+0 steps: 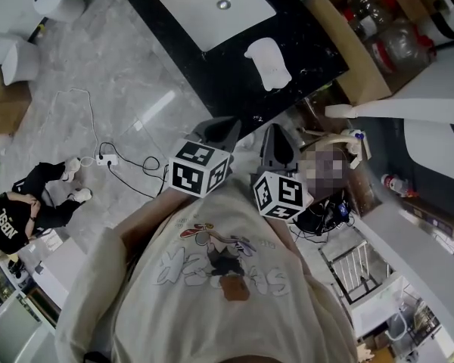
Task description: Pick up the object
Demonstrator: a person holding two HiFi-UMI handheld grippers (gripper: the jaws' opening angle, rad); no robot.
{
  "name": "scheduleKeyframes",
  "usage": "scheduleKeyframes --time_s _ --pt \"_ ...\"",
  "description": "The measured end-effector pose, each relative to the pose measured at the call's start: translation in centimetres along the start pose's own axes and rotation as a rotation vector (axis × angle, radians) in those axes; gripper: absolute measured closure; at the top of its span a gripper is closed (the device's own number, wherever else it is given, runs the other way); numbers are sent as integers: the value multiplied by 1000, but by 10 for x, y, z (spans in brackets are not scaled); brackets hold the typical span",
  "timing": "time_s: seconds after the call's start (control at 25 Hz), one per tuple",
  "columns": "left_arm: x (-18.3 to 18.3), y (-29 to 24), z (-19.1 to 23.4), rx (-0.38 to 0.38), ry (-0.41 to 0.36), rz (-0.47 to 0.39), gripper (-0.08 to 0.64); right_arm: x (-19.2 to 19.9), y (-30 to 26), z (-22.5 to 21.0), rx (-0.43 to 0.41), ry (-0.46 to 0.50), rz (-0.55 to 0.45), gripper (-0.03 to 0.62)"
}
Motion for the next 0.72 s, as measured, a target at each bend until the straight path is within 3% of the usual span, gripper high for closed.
scheduleKeyframes --time_s 0.72 --pt "-34 -68 -26 -107 33 -51 546 -27 -56 -66 -177 11 12 574"
Point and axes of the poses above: the fingertips, and each gripper's own axes: y backward along the fingers, z to its left, x out of its underside, the point moved 6 cm from there along y, backward along the fingers, and after that the axes turned 5 degrees about y, right-handed, at the moved point
